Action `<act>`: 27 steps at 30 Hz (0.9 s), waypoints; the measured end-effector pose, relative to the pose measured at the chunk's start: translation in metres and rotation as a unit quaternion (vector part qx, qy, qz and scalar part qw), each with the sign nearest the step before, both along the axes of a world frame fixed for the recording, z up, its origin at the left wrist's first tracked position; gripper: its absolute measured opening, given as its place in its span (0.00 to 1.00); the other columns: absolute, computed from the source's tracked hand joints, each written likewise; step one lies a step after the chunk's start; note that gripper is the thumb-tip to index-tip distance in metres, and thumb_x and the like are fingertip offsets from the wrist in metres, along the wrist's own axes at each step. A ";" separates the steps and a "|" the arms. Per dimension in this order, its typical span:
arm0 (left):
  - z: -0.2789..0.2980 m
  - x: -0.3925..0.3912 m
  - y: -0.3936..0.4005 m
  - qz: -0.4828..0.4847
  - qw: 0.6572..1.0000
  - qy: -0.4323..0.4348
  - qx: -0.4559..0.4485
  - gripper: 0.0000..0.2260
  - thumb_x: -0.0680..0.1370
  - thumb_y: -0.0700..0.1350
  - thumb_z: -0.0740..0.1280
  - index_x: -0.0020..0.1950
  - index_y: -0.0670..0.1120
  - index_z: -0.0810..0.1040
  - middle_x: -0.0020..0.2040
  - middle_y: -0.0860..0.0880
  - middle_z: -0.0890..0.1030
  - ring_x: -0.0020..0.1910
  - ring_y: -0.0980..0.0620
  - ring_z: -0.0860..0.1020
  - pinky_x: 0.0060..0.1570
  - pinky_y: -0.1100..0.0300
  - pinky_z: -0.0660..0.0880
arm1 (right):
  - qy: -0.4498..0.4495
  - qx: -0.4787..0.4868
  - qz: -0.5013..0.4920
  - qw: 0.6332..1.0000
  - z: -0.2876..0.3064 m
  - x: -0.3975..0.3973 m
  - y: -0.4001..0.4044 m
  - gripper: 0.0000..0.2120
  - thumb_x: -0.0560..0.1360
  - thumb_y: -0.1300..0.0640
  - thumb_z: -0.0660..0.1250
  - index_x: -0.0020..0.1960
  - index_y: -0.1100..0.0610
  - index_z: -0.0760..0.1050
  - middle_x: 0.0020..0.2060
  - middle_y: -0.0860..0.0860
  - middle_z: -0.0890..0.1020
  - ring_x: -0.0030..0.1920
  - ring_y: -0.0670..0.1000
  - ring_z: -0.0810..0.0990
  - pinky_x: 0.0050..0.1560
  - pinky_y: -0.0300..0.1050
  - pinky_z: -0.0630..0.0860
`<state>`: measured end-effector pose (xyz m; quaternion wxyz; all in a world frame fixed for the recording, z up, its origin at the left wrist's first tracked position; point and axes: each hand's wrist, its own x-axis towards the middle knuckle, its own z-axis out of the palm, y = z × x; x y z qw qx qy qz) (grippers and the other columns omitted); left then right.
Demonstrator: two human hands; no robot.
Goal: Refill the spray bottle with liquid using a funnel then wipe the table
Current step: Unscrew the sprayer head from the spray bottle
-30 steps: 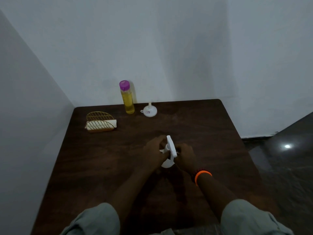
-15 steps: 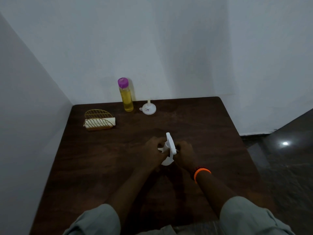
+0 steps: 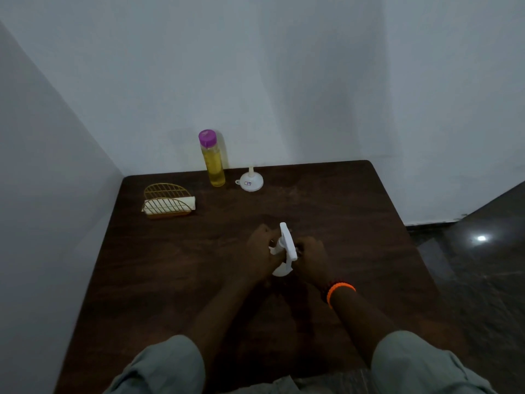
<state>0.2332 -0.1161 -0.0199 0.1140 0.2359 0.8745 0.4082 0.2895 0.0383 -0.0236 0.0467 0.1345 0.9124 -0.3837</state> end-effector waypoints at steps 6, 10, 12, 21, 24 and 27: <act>-0.001 0.004 -0.015 0.007 0.999 -0.034 0.020 0.12 0.74 0.50 0.75 0.56 0.51 0.81 0.55 0.53 0.81 0.51 0.57 0.80 0.50 0.65 0.76 | 0.010 -0.001 0.003 1.000 -0.005 -0.001 0.000 0.12 0.68 0.66 0.73 0.50 0.58 0.84 0.41 0.50 0.85 0.37 0.39 0.79 0.31 0.26 0.71; 0.012 0.007 -0.008 0.058 0.997 -0.034 0.048 0.12 0.72 0.49 0.75 0.54 0.49 0.83 0.51 0.53 0.82 0.47 0.60 0.78 0.48 0.68 0.73 | -0.007 0.006 -0.003 1.000 -0.013 -0.004 0.002 0.12 0.68 0.64 0.73 0.52 0.58 0.83 0.45 0.51 0.85 0.37 0.37 0.77 0.30 0.25 0.70; 0.017 0.010 -0.003 0.090 0.994 0.000 0.056 0.09 0.73 0.52 0.75 0.49 0.48 0.83 0.44 0.57 0.81 0.41 0.64 0.77 0.42 0.74 0.70 | -0.007 0.007 -0.007 1.000 -0.015 -0.004 0.002 0.11 0.69 0.64 0.73 0.52 0.57 0.83 0.45 0.50 0.86 0.34 0.32 0.75 0.28 0.25 0.70; 0.060 0.010 -0.007 0.044 0.998 0.002 0.053 0.08 0.76 0.44 0.74 0.53 0.42 0.86 0.48 0.47 0.86 0.47 0.52 0.84 0.51 0.60 0.79 | 0.000 -0.011 -0.030 1.000 -0.011 -0.002 0.000 0.08 0.69 0.53 0.77 0.36 0.46 0.79 0.30 0.40 0.78 0.30 0.35 0.77 0.29 0.31 0.73; 0.086 0.010 -0.010 0.021 0.997 0.003 0.068 0.11 0.75 0.43 0.75 0.56 0.43 0.85 0.51 0.47 0.87 0.50 0.53 0.84 0.52 0.60 0.79 | 0.004 0.001 -0.016 1.000 -0.008 -0.001 -0.002 0.07 0.68 0.49 0.78 0.44 0.49 0.83 0.32 0.39 0.77 0.34 0.38 0.78 0.33 0.32 0.71; 0.111 0.008 -0.012 -0.016 0.996 0.049 0.072 0.10 0.75 0.39 0.74 0.55 0.40 0.85 0.51 0.44 0.86 0.51 0.51 0.84 0.55 0.60 0.78 | 0.001 -0.012 -0.004 1.000 -0.005 -0.001 -0.003 0.12 0.69 0.48 0.78 0.48 0.53 0.83 0.40 0.43 0.81 0.42 0.43 0.81 0.42 0.45 0.80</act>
